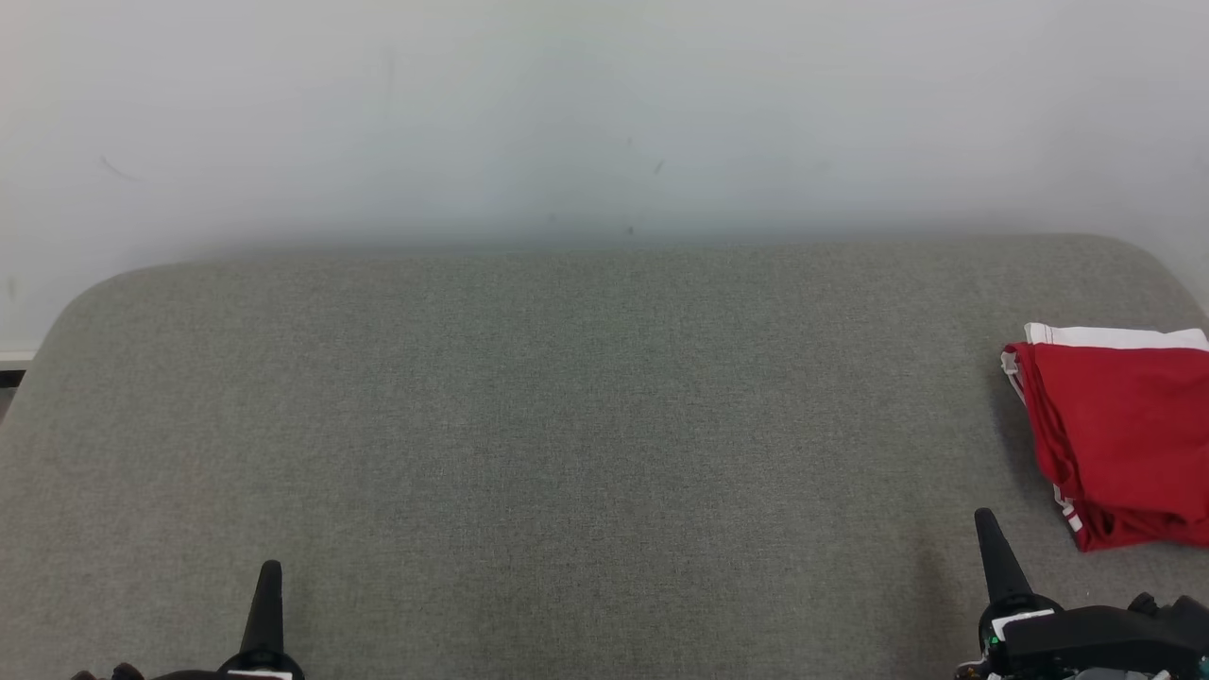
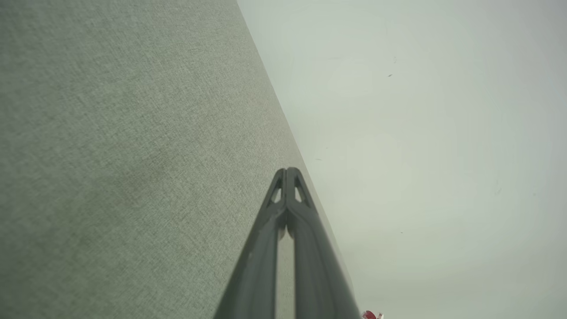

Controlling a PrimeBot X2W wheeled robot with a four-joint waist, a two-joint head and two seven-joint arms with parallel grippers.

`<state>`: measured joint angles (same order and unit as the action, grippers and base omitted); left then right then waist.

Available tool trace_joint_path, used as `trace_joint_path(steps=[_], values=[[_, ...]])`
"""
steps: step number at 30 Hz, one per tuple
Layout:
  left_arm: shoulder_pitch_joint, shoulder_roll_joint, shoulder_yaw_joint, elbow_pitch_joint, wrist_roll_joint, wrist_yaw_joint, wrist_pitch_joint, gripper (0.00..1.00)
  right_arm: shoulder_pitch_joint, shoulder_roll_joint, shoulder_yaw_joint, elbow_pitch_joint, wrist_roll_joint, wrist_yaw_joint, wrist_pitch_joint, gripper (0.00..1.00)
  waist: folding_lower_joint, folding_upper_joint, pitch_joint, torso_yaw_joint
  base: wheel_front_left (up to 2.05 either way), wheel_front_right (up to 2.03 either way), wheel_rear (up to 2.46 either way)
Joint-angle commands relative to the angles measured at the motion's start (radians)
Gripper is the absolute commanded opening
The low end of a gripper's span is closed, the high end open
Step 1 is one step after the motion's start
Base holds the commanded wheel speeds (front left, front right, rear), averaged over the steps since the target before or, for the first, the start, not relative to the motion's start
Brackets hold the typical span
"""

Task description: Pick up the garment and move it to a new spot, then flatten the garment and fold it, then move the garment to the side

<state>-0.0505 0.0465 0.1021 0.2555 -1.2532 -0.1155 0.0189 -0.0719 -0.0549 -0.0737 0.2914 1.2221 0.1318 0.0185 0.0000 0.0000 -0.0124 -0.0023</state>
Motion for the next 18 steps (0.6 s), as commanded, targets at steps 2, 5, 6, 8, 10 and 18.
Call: trace_joint_path(steps=[2, 5, 6, 8, 10, 18], values=[[-0.023, 0.004, 0.004, -0.010, -0.041, -0.008, 0.009, 0.00, -0.017, 0.001, -0.006, -0.013, 0.043, -0.001, 0.010, 0.00, 0.0000, 0.0000, 0.001, 0.000, 0.00, 0.00, 0.00], [-0.026, 0.005, 0.005, -0.010, -0.067, -0.009, 0.017, 0.00, -0.019, 0.001, -0.009, -0.016, 0.073, -0.001, 0.018, 0.00, 0.0000, 0.0000, 0.002, 0.000, 0.00, 0.00, 0.00], [-0.026, 0.005, 0.005, -0.010, -0.067, -0.009, 0.017, 0.00, -0.019, 0.001, -0.009, -0.016, 0.073, -0.001, 0.018, 0.00, 0.0000, 0.0000, 0.002, 0.000, 0.00, 0.00, 0.00], [-0.027, 0.005, 0.005, -0.010, -0.085, -0.010, 0.020, 0.00, -0.021, 0.001, -0.011, -0.018, 0.090, -0.001, 0.023, 0.00, 0.0000, 0.0000, 0.003, 0.000, 0.00, 0.00, 0.00], [-0.031, 0.005, 0.006, -0.010, -0.101, -0.011, 0.026, 0.00, -0.022, 0.002, -0.013, -0.020, 0.107, -0.001, 0.027, 0.00, 0.0000, 0.0000, 0.003, 0.001, 0.00, 0.00, 0.00], [-0.039, 0.005, 0.008, -0.011, -0.163, -0.010, 0.043, 0.00, -0.028, 0.003, -0.020, -0.027, 0.176, -0.002, 0.044, 0.00, 0.0000, 0.0000, 0.006, 0.001, 0.00, 0.00, 0.00]])
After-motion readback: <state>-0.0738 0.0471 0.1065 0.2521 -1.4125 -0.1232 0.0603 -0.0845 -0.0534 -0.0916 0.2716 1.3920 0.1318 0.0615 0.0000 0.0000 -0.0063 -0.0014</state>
